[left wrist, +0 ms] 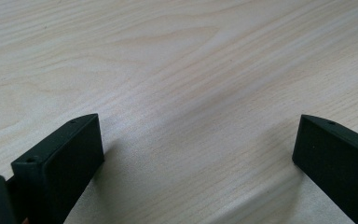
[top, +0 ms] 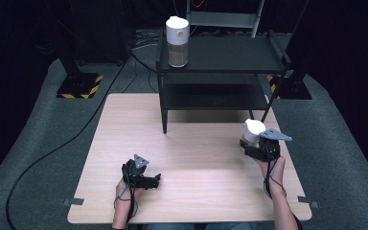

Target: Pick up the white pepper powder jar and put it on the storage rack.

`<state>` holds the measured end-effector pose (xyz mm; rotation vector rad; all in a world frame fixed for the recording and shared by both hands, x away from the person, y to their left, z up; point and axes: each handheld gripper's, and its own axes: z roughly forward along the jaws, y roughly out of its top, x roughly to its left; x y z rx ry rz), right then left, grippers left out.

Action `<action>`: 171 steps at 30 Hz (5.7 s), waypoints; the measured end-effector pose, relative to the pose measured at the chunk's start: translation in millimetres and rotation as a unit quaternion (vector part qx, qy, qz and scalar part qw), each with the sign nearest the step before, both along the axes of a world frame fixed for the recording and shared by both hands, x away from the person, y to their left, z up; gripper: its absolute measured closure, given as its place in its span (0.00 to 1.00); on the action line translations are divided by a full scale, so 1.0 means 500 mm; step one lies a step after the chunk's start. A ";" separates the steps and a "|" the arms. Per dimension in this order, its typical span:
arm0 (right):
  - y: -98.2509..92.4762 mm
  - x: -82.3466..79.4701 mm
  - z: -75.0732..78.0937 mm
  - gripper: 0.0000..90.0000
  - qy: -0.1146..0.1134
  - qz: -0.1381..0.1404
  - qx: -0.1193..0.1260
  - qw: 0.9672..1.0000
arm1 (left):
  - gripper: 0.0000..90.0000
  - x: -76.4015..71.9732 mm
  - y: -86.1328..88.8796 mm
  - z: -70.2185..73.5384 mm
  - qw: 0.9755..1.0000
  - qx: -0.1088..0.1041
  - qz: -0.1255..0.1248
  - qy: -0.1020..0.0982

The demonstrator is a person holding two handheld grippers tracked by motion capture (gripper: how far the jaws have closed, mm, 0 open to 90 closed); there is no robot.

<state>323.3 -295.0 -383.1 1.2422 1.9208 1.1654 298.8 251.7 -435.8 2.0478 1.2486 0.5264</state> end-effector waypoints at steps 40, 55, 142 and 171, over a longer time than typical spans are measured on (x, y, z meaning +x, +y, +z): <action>-0.032 0.010 0.107 0.33 -0.007 -0.002 -0.012 1.000 | 0.02 0.000 0.000 0.000 1.000 0.001 0.000 0.000; -0.045 0.017 0.139 0.33 -0.013 0.000 -0.007 1.000 | 0.02 0.000 0.000 0.000 1.000 0.001 0.000 0.000; -0.063 0.089 0.347 0.33 -0.031 0.006 -0.025 0.999 | 0.02 -0.001 -0.001 0.000 1.000 0.000 0.001 0.000; -0.062 0.114 0.435 0.33 -0.023 0.005 -0.029 0.999 | 0.02 -0.001 -0.001 0.000 1.000 0.000 0.002 0.000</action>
